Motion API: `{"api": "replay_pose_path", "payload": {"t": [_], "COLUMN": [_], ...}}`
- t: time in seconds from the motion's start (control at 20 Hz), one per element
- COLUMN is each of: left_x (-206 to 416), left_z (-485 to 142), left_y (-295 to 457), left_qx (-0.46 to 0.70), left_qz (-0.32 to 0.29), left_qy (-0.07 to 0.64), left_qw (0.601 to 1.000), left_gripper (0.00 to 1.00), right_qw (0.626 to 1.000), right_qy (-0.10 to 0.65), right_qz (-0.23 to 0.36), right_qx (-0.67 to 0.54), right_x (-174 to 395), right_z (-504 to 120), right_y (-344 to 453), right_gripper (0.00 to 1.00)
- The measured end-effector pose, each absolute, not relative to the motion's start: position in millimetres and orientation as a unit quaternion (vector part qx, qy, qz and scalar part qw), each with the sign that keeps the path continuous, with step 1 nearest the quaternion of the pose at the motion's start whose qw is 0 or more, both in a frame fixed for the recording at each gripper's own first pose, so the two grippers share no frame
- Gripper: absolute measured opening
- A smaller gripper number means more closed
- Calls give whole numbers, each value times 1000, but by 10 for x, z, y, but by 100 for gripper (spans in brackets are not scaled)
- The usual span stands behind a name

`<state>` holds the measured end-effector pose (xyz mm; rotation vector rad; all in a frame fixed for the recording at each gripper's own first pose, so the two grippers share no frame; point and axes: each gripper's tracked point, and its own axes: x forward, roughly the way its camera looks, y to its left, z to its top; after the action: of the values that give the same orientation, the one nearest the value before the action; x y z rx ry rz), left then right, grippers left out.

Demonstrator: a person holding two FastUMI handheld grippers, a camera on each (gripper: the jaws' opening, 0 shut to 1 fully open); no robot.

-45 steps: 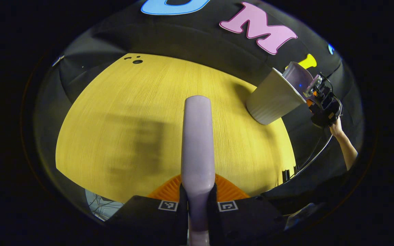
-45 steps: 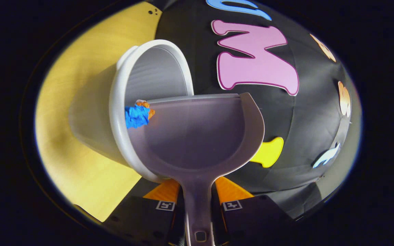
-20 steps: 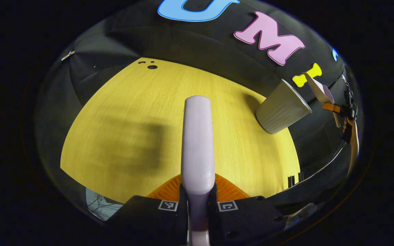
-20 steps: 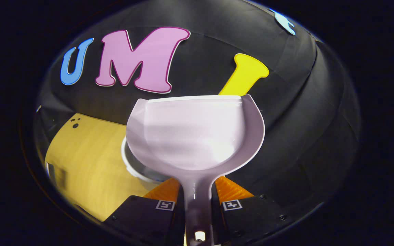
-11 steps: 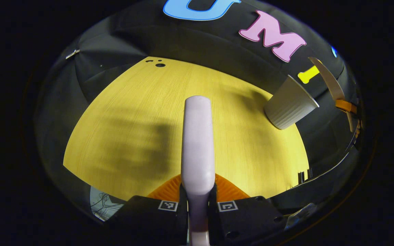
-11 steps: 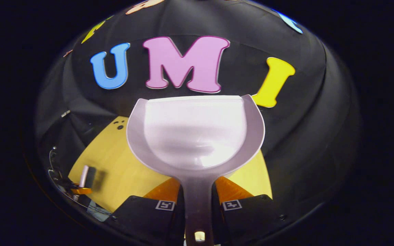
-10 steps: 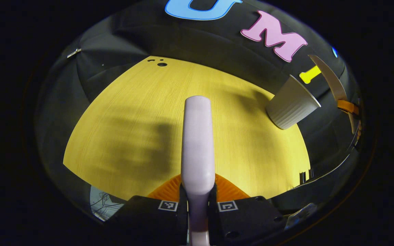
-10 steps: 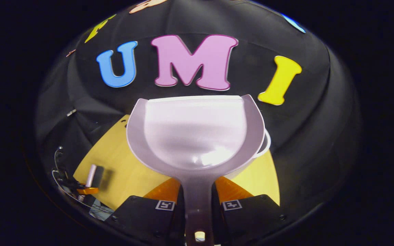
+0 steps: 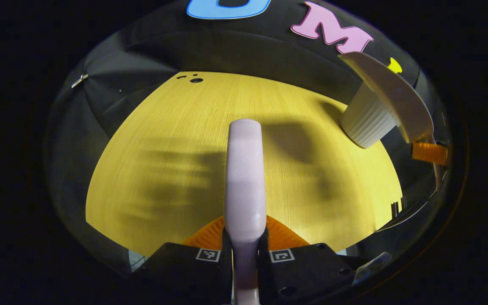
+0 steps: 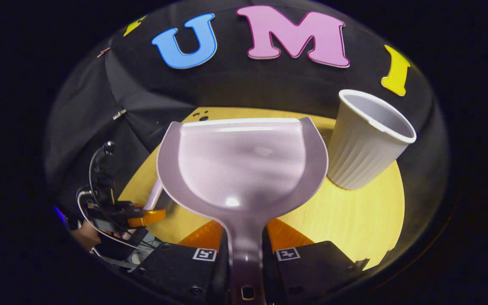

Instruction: Pick up the small broom and dustpan from the desktop, sweep the trash into the dustpan with the broom, and then empty the trash into the garbage bin.

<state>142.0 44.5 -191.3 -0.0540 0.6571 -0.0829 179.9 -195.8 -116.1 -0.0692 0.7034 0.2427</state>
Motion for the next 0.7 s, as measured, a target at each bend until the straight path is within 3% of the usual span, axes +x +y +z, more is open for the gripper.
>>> {"api": "replay_pose_path", "payload": {"t": [0.05, 0.1, 0.2, 0.35, 0.4, 0.5, 0.55, 0.7], "left_x": [1460, 1500, 1580, 1688, 1728, 1832, 1866, 1905], "left_z": [-1933, -1966, -2017, -2145, -2201, -2298, -2318, -2357], "left_y": [430, 423, 411, 383, 404, 419, 415, 398], "left_qx": [-22, -19, -10, 14, 23, 37, 41, 56], "left_qz": [-42, -43, -45, -39, -35, -28, -23, -16], "left_qy": [325, 329, 338, 354, 361, 374, 380, 391], "left_qw": [944, 943, 940, 934, 932, 926, 924, 919], "left_gripper": [28, 28, 27, 28, 29, 29, 29, 29], "right_qw": [925, 919, 907, 894, 892, 887, 886, 885], "right_qy": [360, 378, 411, 444, 450, 459, 462, 464], "right_qz": [114, 108, 89, 54, 47, 37, 34, 27], "right_qx": [-30, -24, -14, -17, -17, -17, -17, -25], "right_x": [1817, 1868, 1938, 1993, 2021, 2042, 2014, 2014], "right_z": [-1234, -1260, -1414, -1520, -1512, -1439, -1412, -1459], "right_y": [-1985, -2049, -2066, -2091, -2061, -2010, -2005, -2031], "right_gripper": [31, 36, 32, 36, 32, 40, 36, 36]}}
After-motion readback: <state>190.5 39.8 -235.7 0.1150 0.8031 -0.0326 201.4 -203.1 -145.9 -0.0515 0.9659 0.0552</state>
